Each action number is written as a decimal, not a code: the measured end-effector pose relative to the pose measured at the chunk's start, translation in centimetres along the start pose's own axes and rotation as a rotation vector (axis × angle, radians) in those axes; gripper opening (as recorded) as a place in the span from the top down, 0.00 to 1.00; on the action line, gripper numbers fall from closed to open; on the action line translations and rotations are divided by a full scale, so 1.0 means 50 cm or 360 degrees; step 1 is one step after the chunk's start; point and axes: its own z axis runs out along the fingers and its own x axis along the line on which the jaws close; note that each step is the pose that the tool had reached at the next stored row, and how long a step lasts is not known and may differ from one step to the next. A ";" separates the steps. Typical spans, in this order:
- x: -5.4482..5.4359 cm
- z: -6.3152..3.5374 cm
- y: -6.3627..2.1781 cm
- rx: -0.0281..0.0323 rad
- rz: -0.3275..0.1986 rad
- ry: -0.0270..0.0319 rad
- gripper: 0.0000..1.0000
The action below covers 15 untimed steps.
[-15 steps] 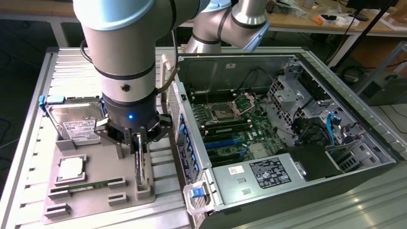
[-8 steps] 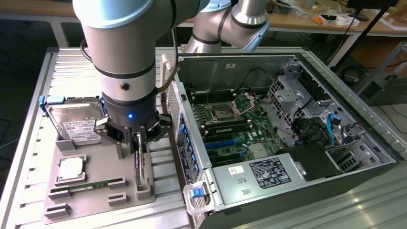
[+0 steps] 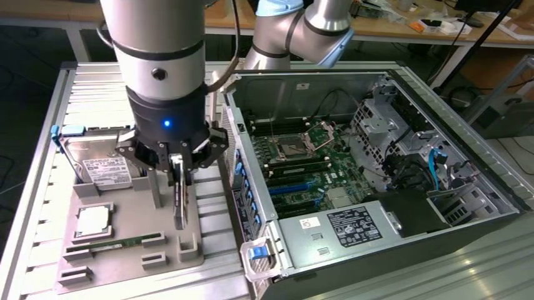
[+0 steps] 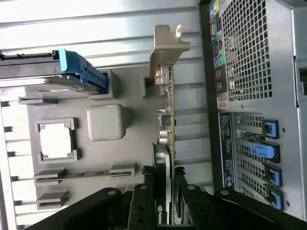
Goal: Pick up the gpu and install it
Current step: 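Pick up the gpu and move the gpu toward the slot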
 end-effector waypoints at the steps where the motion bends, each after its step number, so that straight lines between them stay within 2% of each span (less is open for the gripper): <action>1: 0.000 -0.012 0.001 0.00004 0.0000 0.00014 0.73; 5: -0.001 -0.054 0.002 0.00009 0.0000 0.00049 0.73; 6: -0.002 -0.078 0.003 0.00009 0.0000 0.00057 0.73; 10: -0.003 -0.124 0.005 0.00011 0.0000 0.00064 0.73; 15: -0.004 -0.170 0.007 0.00013 0.0000 0.00069 0.73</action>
